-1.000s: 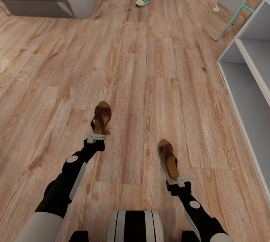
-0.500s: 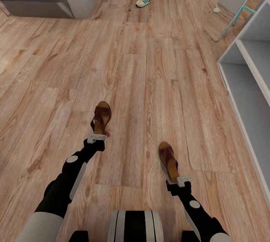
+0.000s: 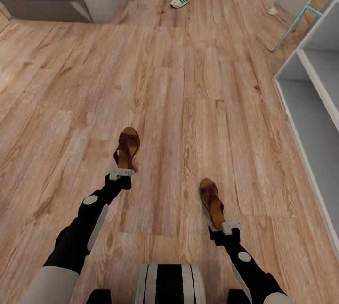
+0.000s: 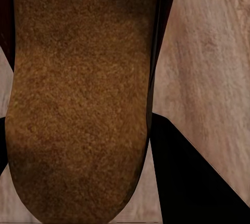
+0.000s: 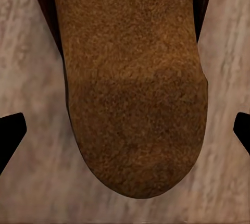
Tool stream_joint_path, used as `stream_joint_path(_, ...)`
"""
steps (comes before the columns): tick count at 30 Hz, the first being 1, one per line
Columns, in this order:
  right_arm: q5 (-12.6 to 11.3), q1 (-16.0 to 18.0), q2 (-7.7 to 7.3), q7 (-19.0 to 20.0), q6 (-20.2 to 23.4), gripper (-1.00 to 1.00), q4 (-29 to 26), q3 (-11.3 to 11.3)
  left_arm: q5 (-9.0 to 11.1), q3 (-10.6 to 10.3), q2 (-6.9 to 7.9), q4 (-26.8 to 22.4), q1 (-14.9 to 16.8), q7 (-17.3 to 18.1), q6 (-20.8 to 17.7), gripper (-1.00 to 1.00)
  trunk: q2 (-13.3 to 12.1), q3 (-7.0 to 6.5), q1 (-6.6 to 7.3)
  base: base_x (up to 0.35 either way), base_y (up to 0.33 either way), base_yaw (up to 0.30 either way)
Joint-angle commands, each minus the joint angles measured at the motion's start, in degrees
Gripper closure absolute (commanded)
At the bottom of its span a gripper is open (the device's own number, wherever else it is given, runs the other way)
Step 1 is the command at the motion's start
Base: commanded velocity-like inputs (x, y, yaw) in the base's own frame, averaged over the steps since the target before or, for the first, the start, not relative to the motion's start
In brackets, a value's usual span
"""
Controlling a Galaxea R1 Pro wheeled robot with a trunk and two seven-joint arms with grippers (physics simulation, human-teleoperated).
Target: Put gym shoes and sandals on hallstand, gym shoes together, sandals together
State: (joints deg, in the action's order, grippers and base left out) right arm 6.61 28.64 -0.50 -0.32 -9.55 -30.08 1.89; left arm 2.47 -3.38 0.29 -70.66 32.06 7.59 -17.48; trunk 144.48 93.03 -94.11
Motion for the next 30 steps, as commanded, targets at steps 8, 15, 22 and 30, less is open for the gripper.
stream_joint_path(8, 0.42, 0.01, -0.03, -0.03, -0.12, -1.00, 0.02, 0.05, 0.08, -0.05, 0.06, -0.09, 0.02, 0.15, -0.30, 1.00, 0.04, 0.71, -0.04, 0.000, 0.000, 0.000)
stream_joint_path(15, 0.42, 0.01, -0.04, -0.03, -0.12, -1.00, 0.02, 0.04, 0.08, -0.05, 0.02, -0.06, -0.05, 0.15, -0.31, 1.00, 0.04, 0.72, -0.04, 0.019, 0.000, 0.000)
stream_joint_path(22, 0.45, 0.02, -0.10, -0.03, -0.12, -1.00, 0.01, 0.04, 0.08, -0.05, -0.03, -0.03, -0.07, 0.15, -0.28, 1.00, 0.04, 0.72, -0.04, 0.056, 0.000, 0.000)
stream_joint_path(30, 0.51, 0.02, -0.11, -0.03, -0.12, -1.00, -0.03, 0.04, 0.08, -0.05, -0.03, -0.07, -0.05, 0.15, -0.28, 1.00, 0.04, 0.72, -0.04, 0.003, 0.000, 0.000)
